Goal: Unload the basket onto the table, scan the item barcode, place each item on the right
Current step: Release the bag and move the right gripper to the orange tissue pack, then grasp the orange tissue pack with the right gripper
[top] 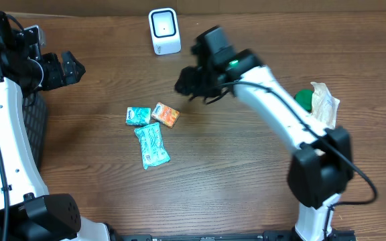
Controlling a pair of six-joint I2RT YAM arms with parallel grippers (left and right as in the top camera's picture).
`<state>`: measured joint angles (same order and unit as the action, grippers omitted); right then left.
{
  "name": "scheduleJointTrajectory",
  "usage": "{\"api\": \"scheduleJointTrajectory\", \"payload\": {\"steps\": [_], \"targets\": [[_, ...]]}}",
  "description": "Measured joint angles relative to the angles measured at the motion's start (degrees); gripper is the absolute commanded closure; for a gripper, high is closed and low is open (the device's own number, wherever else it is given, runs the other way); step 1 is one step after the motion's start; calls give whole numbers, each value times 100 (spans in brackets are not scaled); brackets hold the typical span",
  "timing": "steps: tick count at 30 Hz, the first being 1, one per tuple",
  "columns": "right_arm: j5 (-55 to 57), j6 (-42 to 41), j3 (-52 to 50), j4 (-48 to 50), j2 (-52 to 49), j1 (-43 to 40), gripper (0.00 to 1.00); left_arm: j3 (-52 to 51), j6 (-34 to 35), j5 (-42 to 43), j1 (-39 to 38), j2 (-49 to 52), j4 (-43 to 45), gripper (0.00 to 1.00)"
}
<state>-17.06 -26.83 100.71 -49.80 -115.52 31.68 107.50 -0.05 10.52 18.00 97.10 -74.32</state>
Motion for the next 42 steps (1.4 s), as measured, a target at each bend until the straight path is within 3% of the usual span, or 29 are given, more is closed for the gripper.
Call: {"api": "scheduleJointTrajectory", "payload": {"steps": [9, 18, 21, 28, 37, 42], "targets": [[400, -304, -2, 428, -852, 468, 53, 0, 0, 0, 0, 0, 0, 1], [367, 892, -2, 581, -1392, 431, 61, 0, 0, 0, 0, 0, 0, 1], [291, 1185, -2, 632, -1517, 431, 68, 0, 0, 0, 0, 0, 0, 0], [48, 1432, -2, 616, -1569, 422, 96, 0, 0, 0, 0, 0, 0, 1], [-144, 1464, 44, -96, -1534, 223, 96, 0, 0, 2, 0, 0, 0, 0], [127, 962, 44, -669, -1235, -92, 96, 0, 0, 0, 0, 0, 0, 0]]}}
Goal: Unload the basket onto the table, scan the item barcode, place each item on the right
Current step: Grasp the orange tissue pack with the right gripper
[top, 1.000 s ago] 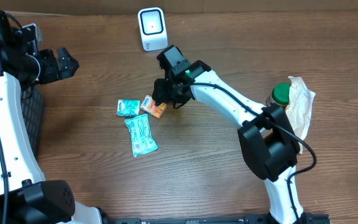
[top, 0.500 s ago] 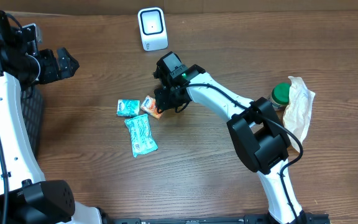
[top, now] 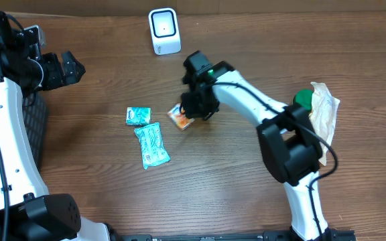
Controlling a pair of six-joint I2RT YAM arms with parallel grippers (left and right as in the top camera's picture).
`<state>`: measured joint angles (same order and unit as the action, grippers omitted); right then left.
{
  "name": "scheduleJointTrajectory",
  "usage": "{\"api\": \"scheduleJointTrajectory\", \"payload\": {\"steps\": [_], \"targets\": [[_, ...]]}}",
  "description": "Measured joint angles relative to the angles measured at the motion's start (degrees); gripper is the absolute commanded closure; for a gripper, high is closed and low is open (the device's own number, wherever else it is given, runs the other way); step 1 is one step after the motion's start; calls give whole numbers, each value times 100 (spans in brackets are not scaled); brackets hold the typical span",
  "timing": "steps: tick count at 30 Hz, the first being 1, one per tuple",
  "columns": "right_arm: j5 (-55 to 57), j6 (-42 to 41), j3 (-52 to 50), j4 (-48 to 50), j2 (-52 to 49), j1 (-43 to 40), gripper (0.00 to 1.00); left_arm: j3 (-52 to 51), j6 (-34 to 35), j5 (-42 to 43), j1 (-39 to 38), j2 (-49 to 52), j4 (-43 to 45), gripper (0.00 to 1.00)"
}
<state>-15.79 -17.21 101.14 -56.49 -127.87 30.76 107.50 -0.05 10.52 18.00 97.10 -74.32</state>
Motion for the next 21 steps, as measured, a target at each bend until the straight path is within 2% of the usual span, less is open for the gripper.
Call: {"api": "scheduleJointTrajectory", "payload": {"steps": [5, 9, 10, 12, 14, 17, 21], "targets": [[299, -837, 0, -448, 514, -289, 96, 0, 0, 0, 0, 0, 0, 1], [472, -1532, -166, -273, 621, -278, 96, 0, 0, 0, 0, 0, 0, 0], [501, -1659, -299, -197, 621, -247, 89, 0, 0, 0, 0, 0, 0, 0], [557, -1867, -605, -125, 621, -173, 65, 0, 0, 0, 0, 0, 0, 0], [577, -1923, -866, -153, 621, -94, 54, 0, 0, 0, 0, 0, 0, 0], [570, -1797, -990, -247, 621, -4, 53, 0, 0, 0, 0, 0, -2, 1], [424, -1060, -988, -278, 621, -42, 58, 0, 0, 0, 0, 0, 0, 0]]}}
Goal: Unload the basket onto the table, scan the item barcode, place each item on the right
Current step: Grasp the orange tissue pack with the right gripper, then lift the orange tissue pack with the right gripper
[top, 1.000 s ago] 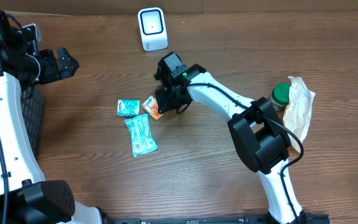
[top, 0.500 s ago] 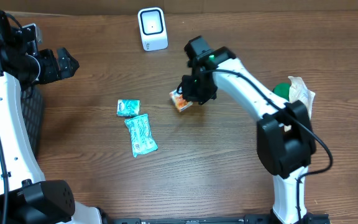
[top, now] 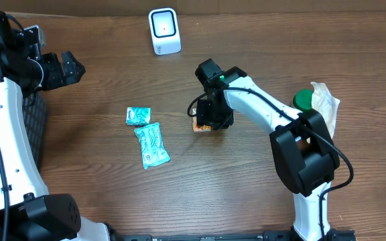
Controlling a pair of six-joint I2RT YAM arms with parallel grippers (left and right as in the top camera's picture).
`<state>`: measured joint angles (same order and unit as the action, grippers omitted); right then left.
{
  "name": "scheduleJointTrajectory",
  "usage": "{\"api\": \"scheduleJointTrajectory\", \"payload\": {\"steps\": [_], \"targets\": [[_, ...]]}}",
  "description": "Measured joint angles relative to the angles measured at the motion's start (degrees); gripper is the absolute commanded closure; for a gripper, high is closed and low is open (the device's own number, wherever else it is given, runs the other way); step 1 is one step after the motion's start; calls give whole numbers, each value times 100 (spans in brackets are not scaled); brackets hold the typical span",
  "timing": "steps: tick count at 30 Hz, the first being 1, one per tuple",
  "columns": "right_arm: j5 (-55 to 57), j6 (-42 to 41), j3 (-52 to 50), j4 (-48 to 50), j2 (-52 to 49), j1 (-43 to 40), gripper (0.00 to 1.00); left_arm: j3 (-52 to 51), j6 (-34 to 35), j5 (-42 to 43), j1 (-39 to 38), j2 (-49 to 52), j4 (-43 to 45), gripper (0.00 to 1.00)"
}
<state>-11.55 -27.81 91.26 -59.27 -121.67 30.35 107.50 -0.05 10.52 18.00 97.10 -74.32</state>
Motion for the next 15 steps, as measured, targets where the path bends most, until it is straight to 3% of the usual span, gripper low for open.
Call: {"api": "scheduleJointTrajectory", "payload": {"steps": [6, 15], "targets": [[-118, 879, 0, 35, 0, -393, 75, 0, 0, 0, 0, 0, 0, 0], [-916, 1681, -9, 492, 0, -826, 76, 0, 0, 0, 0, 0, 0, 0]]}}
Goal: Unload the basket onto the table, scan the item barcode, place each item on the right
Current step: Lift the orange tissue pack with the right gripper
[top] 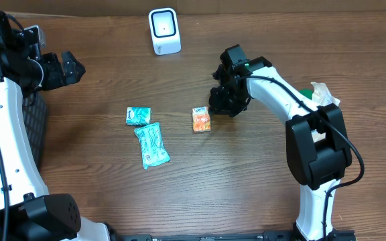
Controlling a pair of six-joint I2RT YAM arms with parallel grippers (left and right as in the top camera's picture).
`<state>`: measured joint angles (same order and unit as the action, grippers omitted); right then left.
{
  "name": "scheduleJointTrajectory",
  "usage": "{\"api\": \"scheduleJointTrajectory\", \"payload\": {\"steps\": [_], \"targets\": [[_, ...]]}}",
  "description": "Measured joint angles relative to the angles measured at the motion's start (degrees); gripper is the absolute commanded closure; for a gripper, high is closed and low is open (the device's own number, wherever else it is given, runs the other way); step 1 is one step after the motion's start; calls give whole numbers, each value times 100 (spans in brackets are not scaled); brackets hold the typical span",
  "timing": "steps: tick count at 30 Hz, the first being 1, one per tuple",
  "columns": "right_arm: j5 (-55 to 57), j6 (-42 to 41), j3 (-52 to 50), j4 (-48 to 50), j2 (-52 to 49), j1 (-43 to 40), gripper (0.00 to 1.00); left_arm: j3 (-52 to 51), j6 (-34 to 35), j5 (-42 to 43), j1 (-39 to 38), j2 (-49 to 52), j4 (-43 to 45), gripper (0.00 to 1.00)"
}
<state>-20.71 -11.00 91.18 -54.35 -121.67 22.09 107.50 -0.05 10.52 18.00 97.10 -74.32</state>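
Note:
An orange snack packet (201,119) lies flat on the wooden table (179,187), near the middle. My right gripper (224,102) hovers just to its right and a little behind it, holding nothing, its jaws apparently parted. The white barcode scanner (164,31) stands at the back edge, well behind and to the left of the packet. My left gripper (71,67) hangs open and empty at the far left, far from the packet.
Two teal packets (138,116) (151,144) lie left of the orange one. A green object (304,98) and a crumpled white bag (324,102) sit at the right edge, beside the right arm. A dark mat (37,127) lies at the left.
The right gripper has let go of the orange packet and has moved right and back. The packet lies flat at about the same spot. The left arm has not moved.
The orange packet first lay beside the small teal packet while my right gripper was behind it near the scanner. Then the gripper was down on the packet. Then it held the packet farther right. Now the packet lies alone mid-table, with the gripper off it.

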Motion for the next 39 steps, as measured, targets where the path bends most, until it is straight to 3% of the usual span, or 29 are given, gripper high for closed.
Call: {"api": "scheduleJointTrajectory", "payload": {"steps": [12, 22, 29, 35, 39], "targets": [[-638, -103, -911, 970, 0, 87, 76, 0, 0, 0, 0, 0, 0, 1], [-892, -319, -1097, 1279, 33, 72, 83, 0, 0, 0, 0, 0, 0, 1], [-839, 680, -754, 1320, 33, 68, 81, 0, 0, 0, 0, 0, 0, 0], [-815, 1191, -286, 1040, 33, 66, 57, 0, 0, 0, 0, 0, 0, 1], [-761, 955, 122, 376, 33, 42, 54, 0, 0, 0, 0, 0, 0, 1]]}}
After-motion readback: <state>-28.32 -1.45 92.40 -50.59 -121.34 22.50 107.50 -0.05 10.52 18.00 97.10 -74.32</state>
